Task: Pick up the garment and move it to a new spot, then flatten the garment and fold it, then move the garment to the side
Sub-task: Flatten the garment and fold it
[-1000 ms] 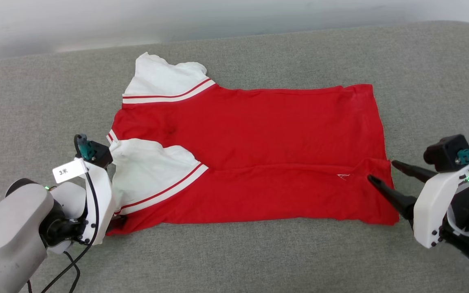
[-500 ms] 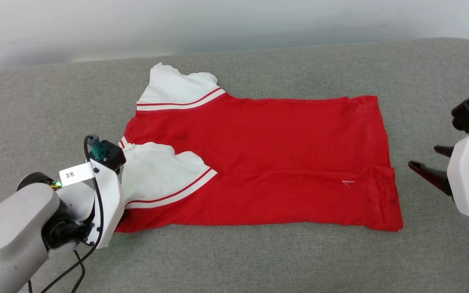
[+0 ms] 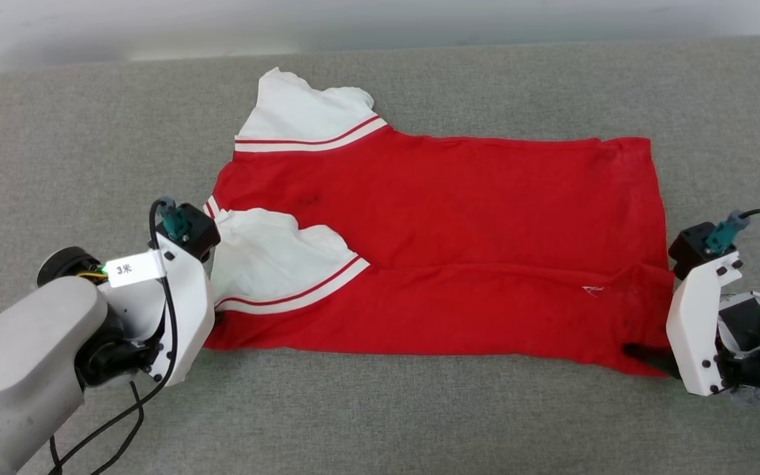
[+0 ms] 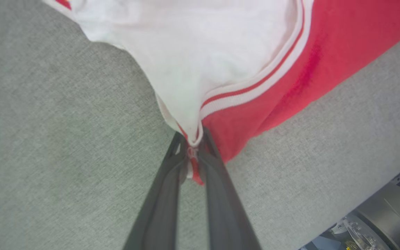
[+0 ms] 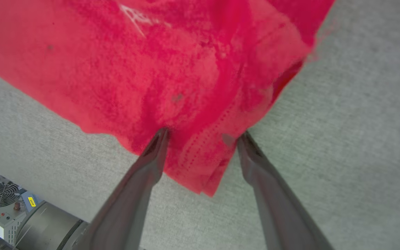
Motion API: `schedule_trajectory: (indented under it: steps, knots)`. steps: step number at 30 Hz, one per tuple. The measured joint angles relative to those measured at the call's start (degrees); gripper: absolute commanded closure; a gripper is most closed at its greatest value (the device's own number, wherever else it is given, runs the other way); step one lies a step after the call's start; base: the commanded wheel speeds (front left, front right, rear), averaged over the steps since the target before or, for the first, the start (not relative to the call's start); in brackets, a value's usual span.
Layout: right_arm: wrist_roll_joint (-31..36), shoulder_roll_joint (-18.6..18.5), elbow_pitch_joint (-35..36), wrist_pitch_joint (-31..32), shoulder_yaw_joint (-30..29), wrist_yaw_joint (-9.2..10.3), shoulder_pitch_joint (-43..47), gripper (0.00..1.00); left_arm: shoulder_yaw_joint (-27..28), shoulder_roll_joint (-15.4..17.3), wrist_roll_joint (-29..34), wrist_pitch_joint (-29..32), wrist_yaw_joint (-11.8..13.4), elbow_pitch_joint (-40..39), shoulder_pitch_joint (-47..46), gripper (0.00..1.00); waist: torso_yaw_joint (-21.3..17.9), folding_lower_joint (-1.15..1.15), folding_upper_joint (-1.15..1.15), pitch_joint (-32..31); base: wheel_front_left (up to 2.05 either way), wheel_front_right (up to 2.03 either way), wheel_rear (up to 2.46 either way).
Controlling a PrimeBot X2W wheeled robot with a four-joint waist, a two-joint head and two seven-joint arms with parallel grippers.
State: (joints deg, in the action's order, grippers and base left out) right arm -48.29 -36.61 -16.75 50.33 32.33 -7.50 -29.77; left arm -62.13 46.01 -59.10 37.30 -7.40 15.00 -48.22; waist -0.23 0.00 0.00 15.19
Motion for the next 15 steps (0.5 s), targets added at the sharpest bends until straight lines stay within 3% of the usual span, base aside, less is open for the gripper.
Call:
schedule_trajectory:
  steps: [5,6,7,15]
  knots:
    - [0.2,0.5,-2.0,-1.9,1.6,0.12,0.5,0.00,-0.5,0.0,0.3,-0.7,0.0,-0.2,-0.4,1.00,0.5,0.00,0.00,1.4,0.00,0.00,0.00]
    - [0.0,0.4,-2.1,-2.5,1.8,0.12,0.4,0.60,-0.6,0.0,0.1,-0.8,0.0,-0.2,-0.4,1.00,0.5,0.00,0.00,1.5,0.00,0.00,0.00]
    - [-0.1,0.4,-2.1,-3.4,2.0,0.12,0.4,1.00,-0.7,0.0,-0.2,-1.0,0.0,-0.2,-0.4,1.00,0.5,0.00,0.00,1.5,0.00,0.00,0.00]
    - [-4.3,-0.4,-1.5,-10.1,0.9,0.00,-0.5,1.00,-0.9,-0.1,-1.9,-3.7,0.0,0.1,1.3,1.00,0.4,0.00,0.00,-1.4,0.00,0.00,0.00]
